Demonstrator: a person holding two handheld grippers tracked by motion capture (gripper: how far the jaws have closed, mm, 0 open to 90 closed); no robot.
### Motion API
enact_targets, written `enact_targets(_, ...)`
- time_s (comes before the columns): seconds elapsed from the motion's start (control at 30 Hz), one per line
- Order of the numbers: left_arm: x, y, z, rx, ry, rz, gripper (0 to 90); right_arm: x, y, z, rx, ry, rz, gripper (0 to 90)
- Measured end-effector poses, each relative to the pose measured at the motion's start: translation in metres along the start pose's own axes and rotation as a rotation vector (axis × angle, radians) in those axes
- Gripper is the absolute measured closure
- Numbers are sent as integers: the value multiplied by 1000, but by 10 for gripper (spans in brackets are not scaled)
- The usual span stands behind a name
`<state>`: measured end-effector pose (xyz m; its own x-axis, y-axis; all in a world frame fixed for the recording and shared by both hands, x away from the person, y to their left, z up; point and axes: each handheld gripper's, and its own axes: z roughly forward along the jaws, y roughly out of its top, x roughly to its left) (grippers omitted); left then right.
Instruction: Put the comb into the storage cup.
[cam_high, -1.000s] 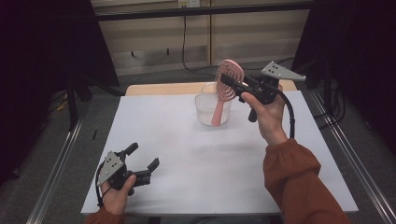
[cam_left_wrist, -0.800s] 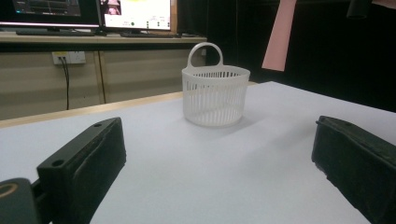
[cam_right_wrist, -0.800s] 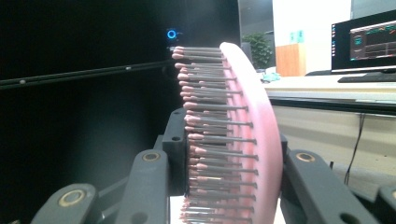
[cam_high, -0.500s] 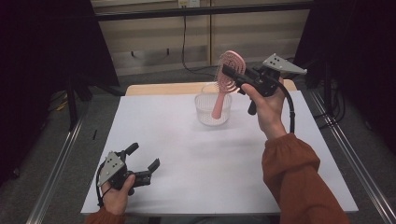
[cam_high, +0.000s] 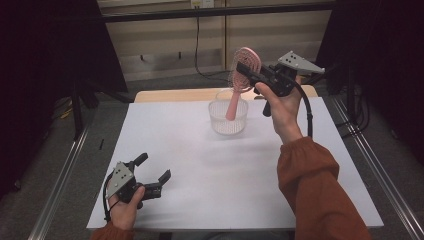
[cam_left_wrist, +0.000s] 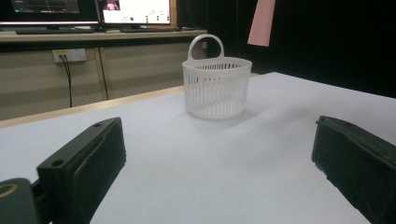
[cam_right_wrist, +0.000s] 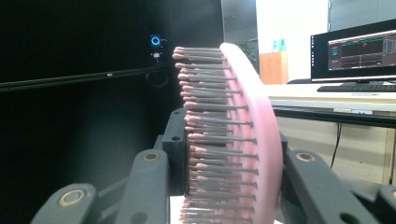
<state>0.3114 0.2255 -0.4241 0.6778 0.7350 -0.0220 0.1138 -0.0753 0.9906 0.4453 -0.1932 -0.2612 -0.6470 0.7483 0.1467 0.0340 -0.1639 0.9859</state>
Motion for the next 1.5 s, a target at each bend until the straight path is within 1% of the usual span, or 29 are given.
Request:
enact_targets(0.1, 1, 0, 0, 3, 5, -1, 30, -2, 1, 2, 0, -9, -6, 648)
enact_targets(0.17, 1, 0, 0, 3, 7, -1, 30, -4, 0, 4, -11, -5, -4, 648)
enact_targets(0.27, 1, 0, 0, 1, 7, 3, 30, -7, -2, 6, -19, -21, 5, 648)
enact_targets(0.37, 1, 0, 0, 0, 7, 6, 30, -10, -3, 7, -21, -50, 11, 648)
enact_targets(0.5, 1, -1, 1, 3, 9, 7, 30, -14, -6, 11, -28, -63, 16, 648)
enact_targets(0.57, 1, -2, 1, 5, 8, -3, 30, -16, -8, 13, -28, -71, 16, 648)
enact_targets(0.77, 1, -1, 0, 6, 5, 12, 30, -21, -17, 20, -28, -75, 17, 648)
enact_targets(0.9, 1, -1, -1, 3, -4, -17, 30, -22, -20, 23, -42, -79, 34, 648)
enact_targets(0.97, 1, 0, -1, -3, -3, -5, 30, -22, -21, 24, -34, -81, 30, 648)
enact_targets(1.07, 1, 0, -1, -3, 4, -3, 30, -22, -25, 25, -27, -82, 24, 648)
enact_targets(1.13, 1, -1, -1, -2, 4, -2, 30, -23, -29, 25, -26, -85, 31, 648)
enact_targets(1.27, 0, 0, -1, -1, 5, 5, 30, -26, -37, 27, -38, -89, 34, 648)
enact_targets(1.3, 0, 0, -1, -5, 3, 1, 30, -27, -38, 28, -41, -91, 31, 648)
enact_targets(1.37, -1, 0, -1, -1, -1, 4, 30, -29, -40, 30, -38, -92, 38, 647)
enact_targets(1.5, -1, 0, -1, 1, 3, 11, 30, -31, -44, 33, -38, -93, 30, 647)
